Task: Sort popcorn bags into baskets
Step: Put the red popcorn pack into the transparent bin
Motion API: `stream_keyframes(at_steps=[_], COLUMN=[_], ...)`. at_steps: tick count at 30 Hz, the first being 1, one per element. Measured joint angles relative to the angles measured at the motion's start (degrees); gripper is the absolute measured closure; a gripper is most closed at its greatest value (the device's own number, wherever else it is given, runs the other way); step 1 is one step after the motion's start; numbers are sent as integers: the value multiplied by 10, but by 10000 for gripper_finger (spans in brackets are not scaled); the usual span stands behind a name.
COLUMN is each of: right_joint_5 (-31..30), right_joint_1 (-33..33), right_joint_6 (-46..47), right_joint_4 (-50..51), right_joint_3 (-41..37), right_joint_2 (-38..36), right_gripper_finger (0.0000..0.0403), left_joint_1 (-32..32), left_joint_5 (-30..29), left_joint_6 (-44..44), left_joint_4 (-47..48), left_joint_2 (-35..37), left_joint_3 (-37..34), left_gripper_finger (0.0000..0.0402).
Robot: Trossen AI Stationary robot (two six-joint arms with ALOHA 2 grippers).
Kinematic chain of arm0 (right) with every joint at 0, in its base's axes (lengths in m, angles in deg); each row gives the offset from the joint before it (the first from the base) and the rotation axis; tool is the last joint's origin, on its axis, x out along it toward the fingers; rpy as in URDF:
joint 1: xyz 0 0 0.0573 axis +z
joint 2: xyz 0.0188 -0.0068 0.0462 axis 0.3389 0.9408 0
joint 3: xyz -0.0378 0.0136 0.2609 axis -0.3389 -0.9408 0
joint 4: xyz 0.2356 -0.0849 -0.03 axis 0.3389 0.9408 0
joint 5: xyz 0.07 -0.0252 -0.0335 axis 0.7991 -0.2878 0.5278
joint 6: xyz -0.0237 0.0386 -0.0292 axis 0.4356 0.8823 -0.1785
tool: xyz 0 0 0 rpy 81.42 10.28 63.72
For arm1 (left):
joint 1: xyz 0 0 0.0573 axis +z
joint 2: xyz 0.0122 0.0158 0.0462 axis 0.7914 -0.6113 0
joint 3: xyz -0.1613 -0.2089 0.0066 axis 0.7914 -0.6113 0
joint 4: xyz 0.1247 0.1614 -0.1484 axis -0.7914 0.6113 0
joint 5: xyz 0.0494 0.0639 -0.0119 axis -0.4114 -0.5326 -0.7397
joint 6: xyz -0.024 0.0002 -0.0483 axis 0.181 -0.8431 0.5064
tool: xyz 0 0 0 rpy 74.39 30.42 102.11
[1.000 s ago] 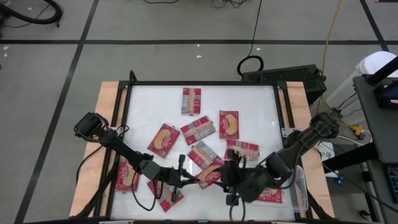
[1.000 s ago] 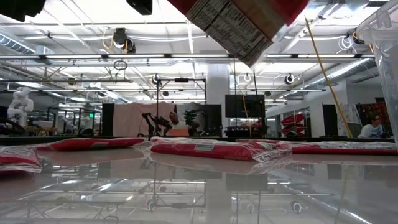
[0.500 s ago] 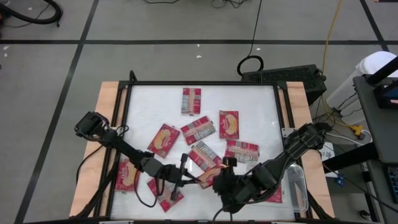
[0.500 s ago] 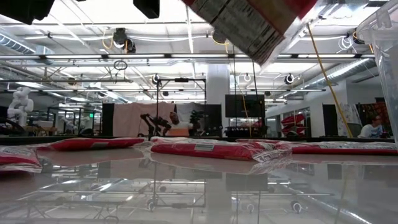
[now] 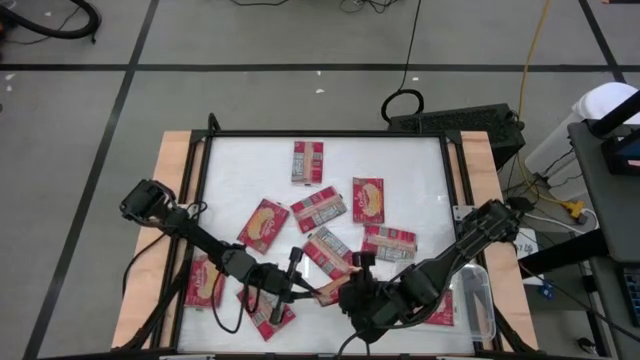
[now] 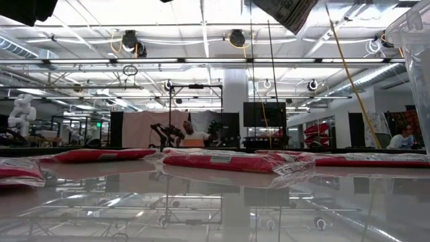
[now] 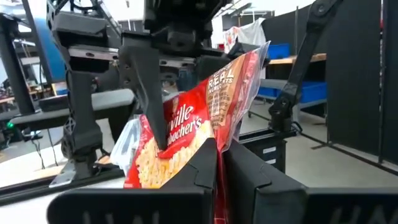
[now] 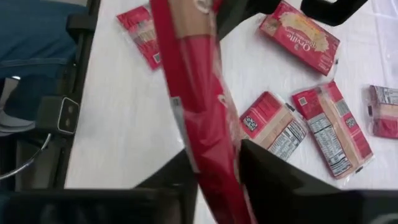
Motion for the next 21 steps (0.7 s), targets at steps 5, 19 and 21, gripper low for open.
stream_keyframes(at_steps=[5,19,21], right_joint_5=[13,101,113], right_joint_1=[-1,0,0], right_joint_6=[1,131,162], right_joint_4=[2,71,86], right_joint_3=[0,2,2], right_joint_2=[-8,-63,-80], right_gripper_finger=[384,396,393], left_joint_1=[4,-20,-24], left_joint_5=[-1,-112,-127], left_joint_6=[0,-4,-4], left_joint_4=[3,-3,-3], left_joint_2=[0,0,0], left_joint_3=[0,0,0], left_gripper_finger=[370,123,103])
